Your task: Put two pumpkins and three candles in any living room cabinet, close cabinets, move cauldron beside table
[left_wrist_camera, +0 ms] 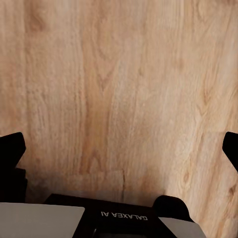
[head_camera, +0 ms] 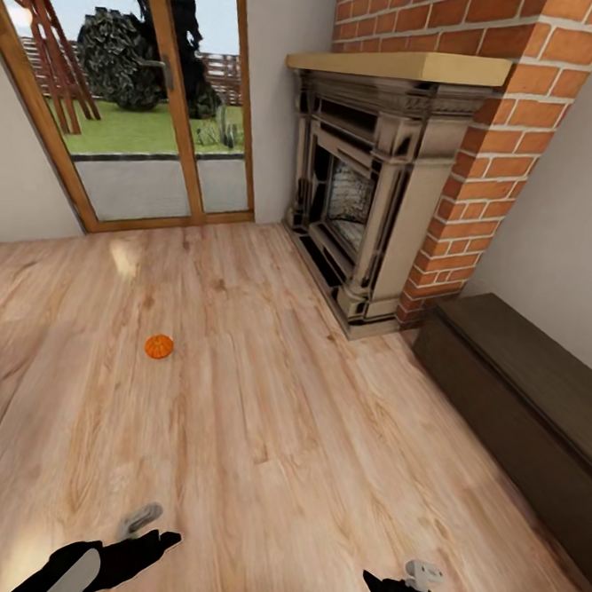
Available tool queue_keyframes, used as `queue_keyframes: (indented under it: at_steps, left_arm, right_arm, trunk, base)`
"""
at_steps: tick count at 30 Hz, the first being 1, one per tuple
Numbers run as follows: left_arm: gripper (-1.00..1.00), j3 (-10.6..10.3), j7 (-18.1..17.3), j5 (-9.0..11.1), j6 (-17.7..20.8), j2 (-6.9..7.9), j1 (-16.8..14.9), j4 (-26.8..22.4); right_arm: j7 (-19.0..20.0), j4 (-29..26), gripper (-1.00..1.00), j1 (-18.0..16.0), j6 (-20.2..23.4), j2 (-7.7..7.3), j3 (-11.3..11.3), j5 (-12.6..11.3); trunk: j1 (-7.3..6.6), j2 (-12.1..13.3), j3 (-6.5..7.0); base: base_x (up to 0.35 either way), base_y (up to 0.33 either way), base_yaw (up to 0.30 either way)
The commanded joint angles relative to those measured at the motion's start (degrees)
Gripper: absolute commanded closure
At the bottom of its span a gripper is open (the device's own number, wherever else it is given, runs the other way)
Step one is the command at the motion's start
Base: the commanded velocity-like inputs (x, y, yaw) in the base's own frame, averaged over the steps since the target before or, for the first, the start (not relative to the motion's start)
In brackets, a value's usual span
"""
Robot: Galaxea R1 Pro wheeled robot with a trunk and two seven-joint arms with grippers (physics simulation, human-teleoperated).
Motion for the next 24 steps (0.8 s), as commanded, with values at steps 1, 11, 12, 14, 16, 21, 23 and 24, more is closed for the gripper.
queue_keyframes:
  at_steps: [1, 11, 12, 14, 16, 21, 23, 24]
  left_arm:
    - [-1.0, -0.3, 0.0, 0.2, 0.0, 0.04, 0.0, 0.0]
    - [-1.0, -0.3, 0.1, 0.1, 0.0, 0.02, 0.0, 0.0]
    - [-1.0, -0.3, 0.1, 0.1, 0.0, 0.02, 0.0, 0.0]
    - [-1.0, -0.3, 0.1, 0.1, 0.0, 0.01, 0.0, 0.0]
    - [-1.0, -0.3, 0.1, 0.1, -0.1, 0.01, 0.0, 0.0]
    - [-1.0, -0.4, 0.1, 0.1, -0.1, -0.02, 0.0, 0.9]
    - [-1.0, -0.4, 0.1, 0.1, -0.1, -0.05, 0.0, 1.6]
    - [-1.0, -0.5, 0.1, 0.1, -0.1, -0.04, 0.0, 1.9]
  right_arm:
    - [0.2, 0.1, -1.0, 0.0, -0.2, -0.01, -0.3, 0.2]
    - [-0.4, 0.1, -1.0, 0.0, -0.2, 0.04, -0.3, 0.2]
    - [-0.5, 0.1, -1.0, 0.0, -0.2, 0.06, -0.3, 0.2]
    - [-0.6, 0.1, -1.0, 0.0, -0.2, 0.07, -0.3, 0.2]
    - [-0.6, 0.1, -1.0, 0.0, -0.2, 0.07, -0.3, 0.2]
    - [-0.7, 0.1, -1.0, 0.0, -0.2, 0.08, -0.3, 0.2]
    - [-0.7, 0.1, -1.0, 0.0, -0.2, 0.08, -0.3, 0.2]
    - [-0.6, 0.1, -1.0, 0.0, -0.2, 0.08, -0.3, 0.2]
  trunk:
    - [0.03, 0.0, -0.04]
    - [0.03, 0.0, -0.04]
    - [0.03, 0.0, -0.04]
    - [0.03, 0.0, -0.05]
    - [0.03, 0.0, -0.09]
    - [0.03, 0.0, -0.21]
    - [0.03, 0.0, -0.27]
    - [0.03, 0.0, -0.29]
  base:
    - [0.292, 0.227, 0.006]
    - [0.292, 0.223, 0.046]
    - [0.292, 0.221, 0.201]
    - [0.292, 0.221, 0.233]
    - [0.292, 0.22, 0.264]
    - [0.292, 0.215, 0.276]
    - [0.292, 0.209, 0.281]
    - [0.292, 0.205, 0.281]
